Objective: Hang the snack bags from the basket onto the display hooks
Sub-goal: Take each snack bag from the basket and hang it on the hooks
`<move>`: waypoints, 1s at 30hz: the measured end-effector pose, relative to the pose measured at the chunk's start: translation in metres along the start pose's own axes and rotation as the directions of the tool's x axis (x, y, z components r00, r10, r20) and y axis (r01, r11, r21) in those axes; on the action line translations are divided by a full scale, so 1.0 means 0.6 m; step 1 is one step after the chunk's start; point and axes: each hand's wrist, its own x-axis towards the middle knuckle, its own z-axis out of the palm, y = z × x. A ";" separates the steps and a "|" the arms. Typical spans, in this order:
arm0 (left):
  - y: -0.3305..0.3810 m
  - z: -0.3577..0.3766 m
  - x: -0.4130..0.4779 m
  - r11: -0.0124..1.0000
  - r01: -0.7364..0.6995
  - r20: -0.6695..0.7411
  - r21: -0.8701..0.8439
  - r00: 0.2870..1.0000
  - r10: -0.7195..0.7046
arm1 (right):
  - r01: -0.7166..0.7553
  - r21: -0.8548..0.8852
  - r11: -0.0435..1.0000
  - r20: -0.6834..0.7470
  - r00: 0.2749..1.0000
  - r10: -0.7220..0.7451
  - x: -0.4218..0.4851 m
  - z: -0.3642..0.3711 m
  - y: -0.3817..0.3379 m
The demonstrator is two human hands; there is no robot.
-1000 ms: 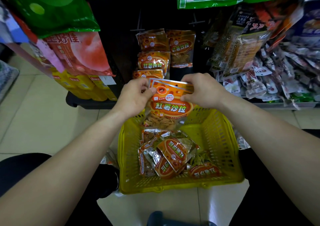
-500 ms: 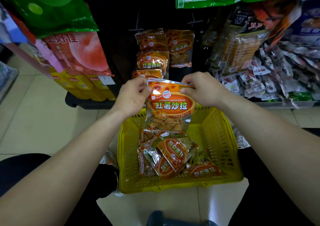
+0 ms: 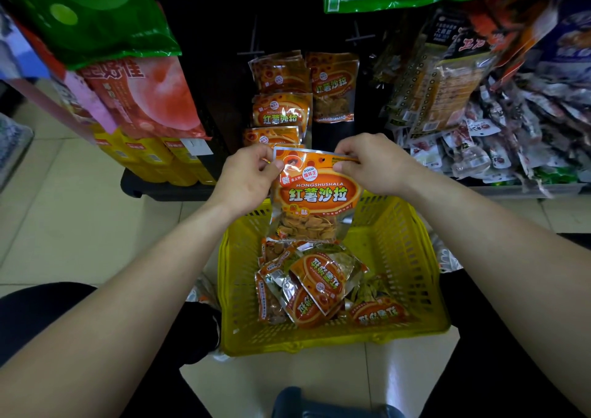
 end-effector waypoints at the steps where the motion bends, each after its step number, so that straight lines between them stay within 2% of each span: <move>1: 0.000 0.001 0.000 1.000 -0.001 0.003 -0.002 1.000 0.001 | -0.001 -0.004 1.000 0.002 1.000 0.001 0.000 0.000 0.001; 12: -0.001 0.012 0.004 0.999 -0.030 -0.006 0.021 1.000 0.030 | -0.019 -0.009 1.000 0.027 0.999 0.019 -0.003 -0.003 0.006; 18: 0.012 0.024 0.000 0.992 -0.094 -0.021 0.083 0.995 0.096 | -0.035 -0.083 0.996 0.049 0.998 0.039 -0.014 -0.010 -0.003; 25: 0.029 0.038 -0.016 0.987 -0.158 -0.022 0.018 0.987 0.159 | -0.069 -0.169 0.983 -0.071 0.996 0.058 -0.058 -0.001 -0.009; 30: 0.037 0.031 -0.022 0.989 -0.140 -0.035 -0.042 0.990 0.139 | -0.096 -0.323 0.941 -0.203 0.979 0.030 -0.073 -0.021 -0.012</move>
